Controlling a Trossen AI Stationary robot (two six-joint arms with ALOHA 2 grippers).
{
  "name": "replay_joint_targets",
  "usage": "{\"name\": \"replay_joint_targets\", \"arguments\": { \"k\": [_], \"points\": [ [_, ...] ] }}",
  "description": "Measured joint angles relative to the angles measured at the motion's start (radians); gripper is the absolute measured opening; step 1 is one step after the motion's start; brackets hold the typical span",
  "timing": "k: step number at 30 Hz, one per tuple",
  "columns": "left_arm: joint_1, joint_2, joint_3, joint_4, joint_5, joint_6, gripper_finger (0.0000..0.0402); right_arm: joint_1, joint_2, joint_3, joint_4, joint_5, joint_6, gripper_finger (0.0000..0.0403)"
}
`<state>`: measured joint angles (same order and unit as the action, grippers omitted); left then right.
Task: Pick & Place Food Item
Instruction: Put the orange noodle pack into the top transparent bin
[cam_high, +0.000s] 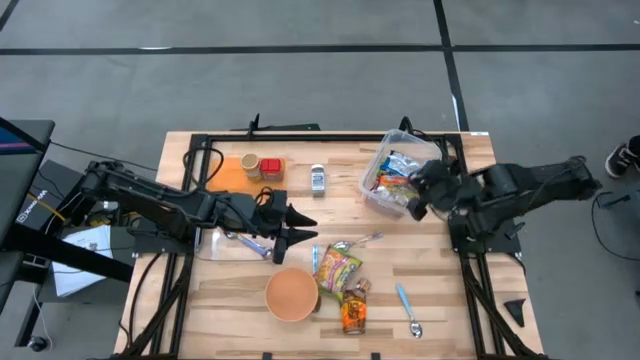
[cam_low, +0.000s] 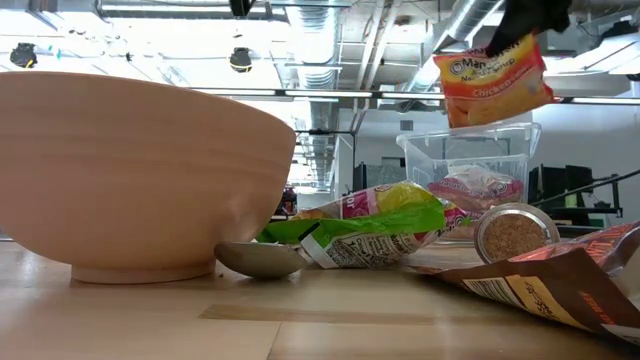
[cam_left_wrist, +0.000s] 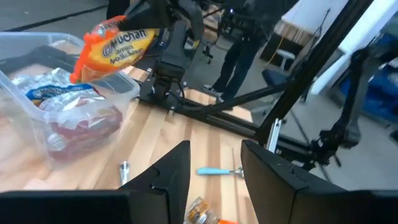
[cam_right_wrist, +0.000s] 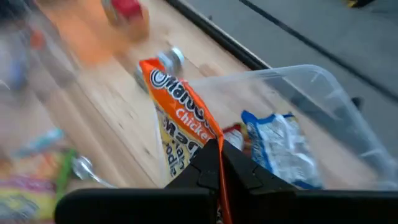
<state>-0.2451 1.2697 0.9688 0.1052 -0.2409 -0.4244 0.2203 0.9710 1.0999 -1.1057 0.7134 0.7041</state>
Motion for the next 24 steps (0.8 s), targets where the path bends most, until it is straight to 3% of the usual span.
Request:
{"name": "replay_joint_targets", "arguments": {
  "k": [5, 10, 15, 24],
  "points": [
    [0.000, 0.000, -0.043, 0.064, -0.024, -0.046, 0.0127, -0.138, -0.154, -0.151, 0.210, -0.096, -0.025, 0.0000],
    [0.000, 0.000, -0.051, 0.092, -0.033, -0.056, 0.0119, -0.256, -0.210, -0.256, 0.367, -0.193, -0.034, 0.0000],
    [0.000, 0.000, -0.051, 0.095, -0.053, -0.055, 0.0116, -0.343, -0.174, -0.293, 0.521, -0.276, -0.057, 0.0000],
    [-0.015, 0.000, -0.051, 0.095, -0.057, -0.055, 0.0115, -0.369, -0.016, -0.296, 0.476, -0.360, 0.038, 0.0000]
  ]
}}
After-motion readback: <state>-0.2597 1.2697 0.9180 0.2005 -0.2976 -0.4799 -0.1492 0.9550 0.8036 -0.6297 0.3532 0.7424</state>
